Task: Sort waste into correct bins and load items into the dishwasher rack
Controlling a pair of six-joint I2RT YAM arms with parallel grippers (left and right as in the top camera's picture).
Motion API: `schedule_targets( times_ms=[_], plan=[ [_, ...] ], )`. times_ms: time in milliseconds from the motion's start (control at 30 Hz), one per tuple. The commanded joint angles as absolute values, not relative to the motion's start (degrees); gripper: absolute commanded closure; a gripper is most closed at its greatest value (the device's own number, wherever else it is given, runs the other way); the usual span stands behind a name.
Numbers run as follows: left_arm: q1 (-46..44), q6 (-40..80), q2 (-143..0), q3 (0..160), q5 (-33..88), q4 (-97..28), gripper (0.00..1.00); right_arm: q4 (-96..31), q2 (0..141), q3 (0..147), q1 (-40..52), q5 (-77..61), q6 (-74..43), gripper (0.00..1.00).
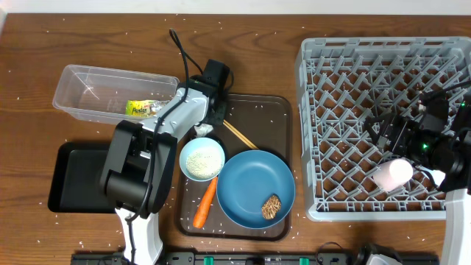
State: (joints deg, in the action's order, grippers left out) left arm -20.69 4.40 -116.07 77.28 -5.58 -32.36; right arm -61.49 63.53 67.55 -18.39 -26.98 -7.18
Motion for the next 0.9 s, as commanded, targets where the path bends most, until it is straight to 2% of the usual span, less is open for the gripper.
schedule_targets(
  times_ms=[0,300,467,567,800,833,867],
  plan=[
    [-20.67,5.04,-115.39,77.38,-6.46,-33.71,0.94,-61.47,63.44,68.53,-17.5,-26.98,-7.68,0.16],
    [-20.36,5.89,-101.45,79.35,-6.17,-41.34,0.94,-60.99,63.44,68.53,-17.5,-26.96,-7.68,0.15],
    [-18.13,6.61,-94.41,79.31,-10.9,-41.76,0.94,-60.8,63.44,68.53,-17.5,-26.96,-7.68,0.15],
    [-15.0,11.2,-94.24,79.11,-15.81,-41.67,0.94,-60.84,63.44,68.53,-17.5,-26.98,-7.68,0.15],
    [-6.09,21.39,-98.7,77.73,-16.1,-37.17,0.94,-60.84,63.44,68.53,-17.5,-26.96,-7.68,0.15],
    [-5.21,22.68,-99.09,77.73,-16.1,-37.17,0.92,-60.9,63.44,68.53,-17.5,-26.98,-7.68,0.15],
    [-4.34,24.14,-99.42,77.73,-16.1,-37.17,0.85,-61.01,63.44,68.53,-17.5,-26.98,-7.68,0.15]
  ],
)
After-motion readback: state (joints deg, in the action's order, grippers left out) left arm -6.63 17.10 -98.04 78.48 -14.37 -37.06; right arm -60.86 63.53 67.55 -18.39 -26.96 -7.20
